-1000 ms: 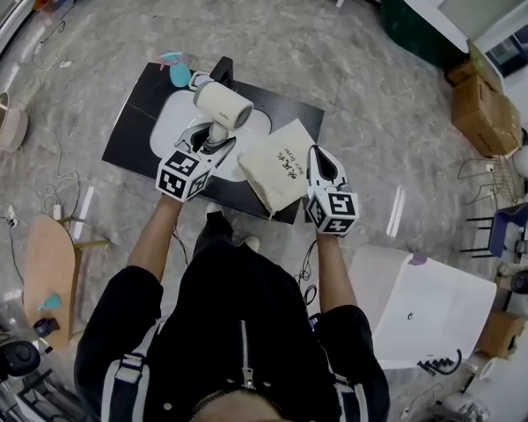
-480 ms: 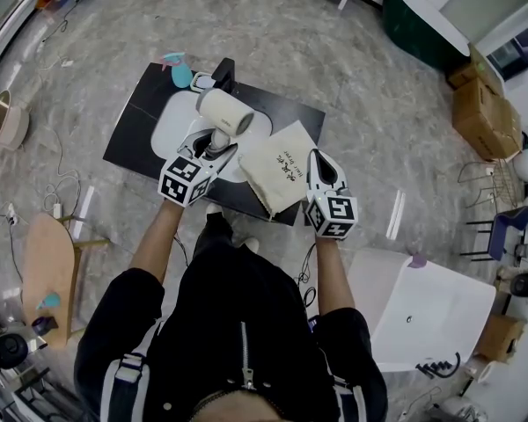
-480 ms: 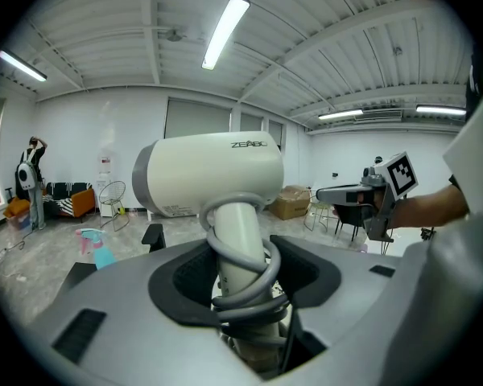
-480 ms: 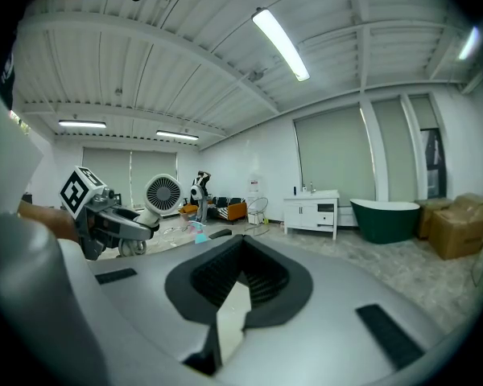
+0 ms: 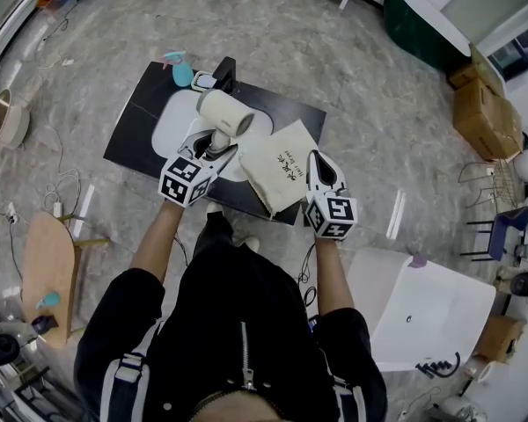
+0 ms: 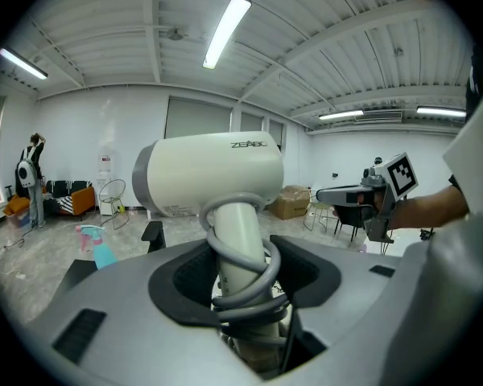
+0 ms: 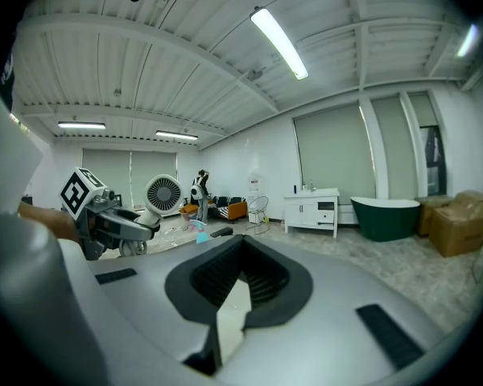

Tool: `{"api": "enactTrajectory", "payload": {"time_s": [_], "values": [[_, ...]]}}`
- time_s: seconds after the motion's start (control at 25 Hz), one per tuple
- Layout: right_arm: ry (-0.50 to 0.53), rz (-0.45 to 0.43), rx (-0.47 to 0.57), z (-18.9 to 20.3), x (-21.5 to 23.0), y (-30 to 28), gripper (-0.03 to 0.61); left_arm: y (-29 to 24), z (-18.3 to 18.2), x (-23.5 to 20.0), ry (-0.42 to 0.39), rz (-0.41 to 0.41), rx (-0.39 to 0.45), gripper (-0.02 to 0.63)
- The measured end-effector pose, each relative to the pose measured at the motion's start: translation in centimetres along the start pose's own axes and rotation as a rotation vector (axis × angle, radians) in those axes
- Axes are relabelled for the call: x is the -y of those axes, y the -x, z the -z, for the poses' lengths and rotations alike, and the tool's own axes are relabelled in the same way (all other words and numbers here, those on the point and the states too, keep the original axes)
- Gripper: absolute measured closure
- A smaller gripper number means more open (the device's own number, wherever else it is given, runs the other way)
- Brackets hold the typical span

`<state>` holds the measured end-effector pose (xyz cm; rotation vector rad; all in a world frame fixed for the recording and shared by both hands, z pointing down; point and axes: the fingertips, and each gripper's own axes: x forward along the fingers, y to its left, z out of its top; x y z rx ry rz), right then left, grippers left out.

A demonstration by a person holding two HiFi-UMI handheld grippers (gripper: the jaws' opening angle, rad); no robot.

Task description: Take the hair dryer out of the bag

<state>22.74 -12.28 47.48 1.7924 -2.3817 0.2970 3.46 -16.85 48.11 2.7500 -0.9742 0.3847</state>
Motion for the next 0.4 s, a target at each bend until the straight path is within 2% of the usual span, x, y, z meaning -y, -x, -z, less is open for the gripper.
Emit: {"api": "enactTrajectory", "payload": {"time_s": [0.4], "values": [[-0.001,-0.010,-0.012,0.70,-0.77,-0.24,0.571,0.17,0.46,-0.28,0.006,0.002,-0.001,0.391]]}}
